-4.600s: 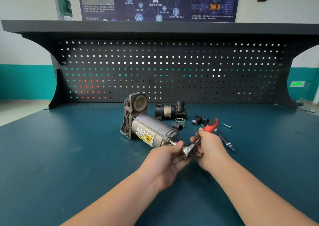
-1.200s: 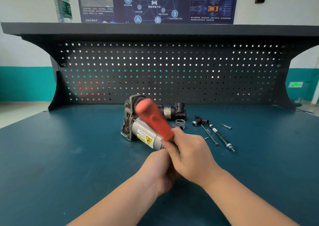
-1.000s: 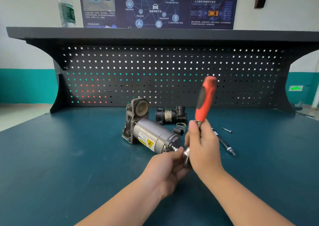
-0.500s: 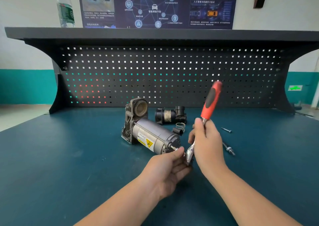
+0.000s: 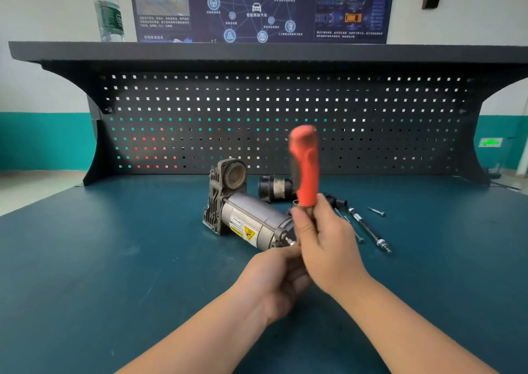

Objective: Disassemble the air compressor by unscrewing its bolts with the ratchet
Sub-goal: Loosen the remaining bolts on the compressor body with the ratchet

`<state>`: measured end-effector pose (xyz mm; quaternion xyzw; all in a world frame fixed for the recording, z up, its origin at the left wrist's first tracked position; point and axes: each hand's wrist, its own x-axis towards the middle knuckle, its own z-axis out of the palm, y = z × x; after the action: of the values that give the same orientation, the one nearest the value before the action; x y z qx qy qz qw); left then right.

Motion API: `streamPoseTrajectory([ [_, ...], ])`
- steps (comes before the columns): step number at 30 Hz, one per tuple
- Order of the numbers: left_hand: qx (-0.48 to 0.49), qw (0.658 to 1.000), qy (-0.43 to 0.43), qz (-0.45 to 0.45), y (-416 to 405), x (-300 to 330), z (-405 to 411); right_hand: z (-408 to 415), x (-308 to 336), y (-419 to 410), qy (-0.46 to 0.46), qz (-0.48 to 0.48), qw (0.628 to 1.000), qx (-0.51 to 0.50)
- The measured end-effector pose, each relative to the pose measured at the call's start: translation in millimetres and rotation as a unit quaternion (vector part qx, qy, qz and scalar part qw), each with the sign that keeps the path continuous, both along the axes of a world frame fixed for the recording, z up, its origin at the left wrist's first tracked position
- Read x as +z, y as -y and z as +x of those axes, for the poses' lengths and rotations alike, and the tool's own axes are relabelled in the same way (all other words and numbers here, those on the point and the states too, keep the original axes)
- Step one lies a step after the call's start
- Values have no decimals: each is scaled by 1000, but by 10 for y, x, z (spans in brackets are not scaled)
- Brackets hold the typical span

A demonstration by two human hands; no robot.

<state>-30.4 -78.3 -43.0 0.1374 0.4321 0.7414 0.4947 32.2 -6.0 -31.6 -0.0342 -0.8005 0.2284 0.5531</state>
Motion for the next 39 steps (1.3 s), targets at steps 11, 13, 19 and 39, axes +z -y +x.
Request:
streamPoseTrajectory([
  [11,20,999,20,-20,-27,34,28,-90,8,-302,-45,-701,711,30],
  [13,20,999,20,-20,-33,26,23,-79,-9,-279,-64,-741,665,67],
  [19,18,999,20,-19,-13,38,25,-77,28,-240,-66,-465,883,18],
  [39,2,1000,-10,-2,-26,-4,1,-67,-7,-34,-48,-223,973,-32],
])
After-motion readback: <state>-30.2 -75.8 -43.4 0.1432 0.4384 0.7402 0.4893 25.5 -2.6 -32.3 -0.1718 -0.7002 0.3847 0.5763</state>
